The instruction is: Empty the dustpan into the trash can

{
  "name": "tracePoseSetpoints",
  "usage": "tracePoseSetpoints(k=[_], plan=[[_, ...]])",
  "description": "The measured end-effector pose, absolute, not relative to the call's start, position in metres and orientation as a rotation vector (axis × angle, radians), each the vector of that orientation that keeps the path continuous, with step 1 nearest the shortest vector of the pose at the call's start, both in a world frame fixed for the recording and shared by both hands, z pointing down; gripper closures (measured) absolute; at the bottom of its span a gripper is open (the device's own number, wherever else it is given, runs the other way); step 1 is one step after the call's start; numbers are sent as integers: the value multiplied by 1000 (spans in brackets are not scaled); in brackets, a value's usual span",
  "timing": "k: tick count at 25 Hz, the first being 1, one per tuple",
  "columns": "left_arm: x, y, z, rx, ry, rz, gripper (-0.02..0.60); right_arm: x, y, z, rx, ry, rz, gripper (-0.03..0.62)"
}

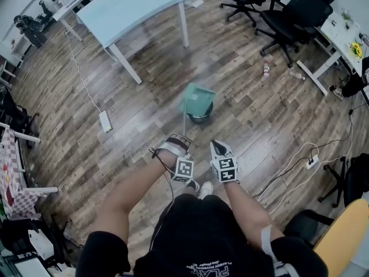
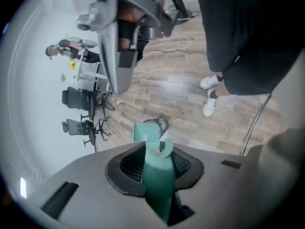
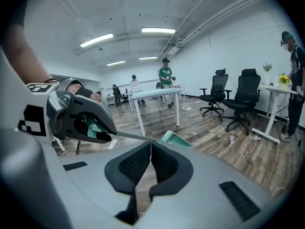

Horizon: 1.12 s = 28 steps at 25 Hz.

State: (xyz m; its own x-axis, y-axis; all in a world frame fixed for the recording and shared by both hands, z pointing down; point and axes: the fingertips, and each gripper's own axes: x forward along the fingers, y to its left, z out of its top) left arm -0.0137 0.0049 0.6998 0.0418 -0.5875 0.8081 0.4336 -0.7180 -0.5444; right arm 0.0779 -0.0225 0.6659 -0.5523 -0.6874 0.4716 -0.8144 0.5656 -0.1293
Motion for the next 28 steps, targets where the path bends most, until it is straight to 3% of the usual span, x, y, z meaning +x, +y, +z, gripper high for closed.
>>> tracePoseSetpoints(k=[8, 19, 28], plan=[[-15, -23, 664, -1885, 534, -1713, 485, 83, -31, 668, 1231, -2421, 487, 568], [-74, -67, 629, -2271, 1255, -1529, 485, 69, -34, 676, 1210, -2420, 497, 568], [-131, -77, 622, -2663, 2048, -1068, 485, 60, -41, 679, 1186, -2408, 492, 568]])
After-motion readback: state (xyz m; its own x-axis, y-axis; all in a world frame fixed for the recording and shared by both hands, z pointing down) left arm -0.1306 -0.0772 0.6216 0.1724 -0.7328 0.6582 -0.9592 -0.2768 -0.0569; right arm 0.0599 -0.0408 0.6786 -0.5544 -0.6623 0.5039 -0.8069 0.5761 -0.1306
